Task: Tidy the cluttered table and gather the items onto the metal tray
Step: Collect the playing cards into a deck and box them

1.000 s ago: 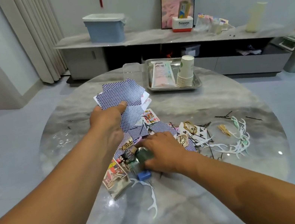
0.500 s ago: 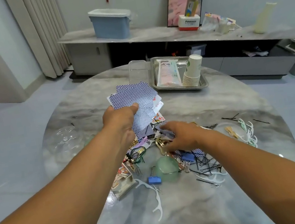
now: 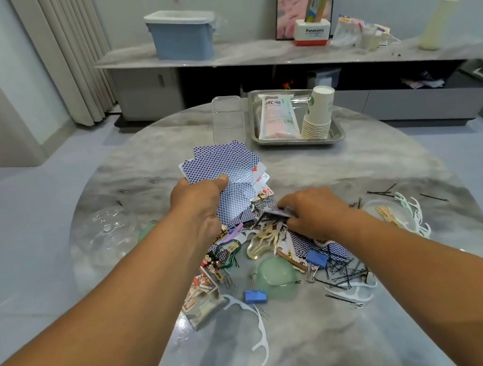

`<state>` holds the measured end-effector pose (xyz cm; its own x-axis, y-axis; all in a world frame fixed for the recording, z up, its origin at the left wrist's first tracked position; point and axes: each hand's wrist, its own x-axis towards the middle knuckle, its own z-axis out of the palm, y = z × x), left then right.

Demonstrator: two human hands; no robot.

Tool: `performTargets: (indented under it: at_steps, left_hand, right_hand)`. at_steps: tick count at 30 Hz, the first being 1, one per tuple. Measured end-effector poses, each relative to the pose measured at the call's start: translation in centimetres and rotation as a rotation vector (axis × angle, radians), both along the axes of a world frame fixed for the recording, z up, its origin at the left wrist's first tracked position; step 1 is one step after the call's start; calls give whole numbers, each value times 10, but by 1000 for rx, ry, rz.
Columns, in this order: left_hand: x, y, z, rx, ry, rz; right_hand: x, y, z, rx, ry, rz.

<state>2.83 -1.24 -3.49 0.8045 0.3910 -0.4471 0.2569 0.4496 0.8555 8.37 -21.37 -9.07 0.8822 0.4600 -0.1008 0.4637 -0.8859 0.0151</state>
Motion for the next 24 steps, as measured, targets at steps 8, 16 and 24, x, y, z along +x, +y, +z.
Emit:
performTargets:
  at_steps: [8,16,24]
  left_hand:
    - [7,1,-6,31,42,-4]
    - [-4,-25,-17,-103,137,-95]
    - [-8,-46,-12,-256,38,-133]
  right_hand:
    - [13,-23,29,759,64,-380]
    - [1,-7,60,1529,743,-475]
    - [-21,11,46,1216,436,-425]
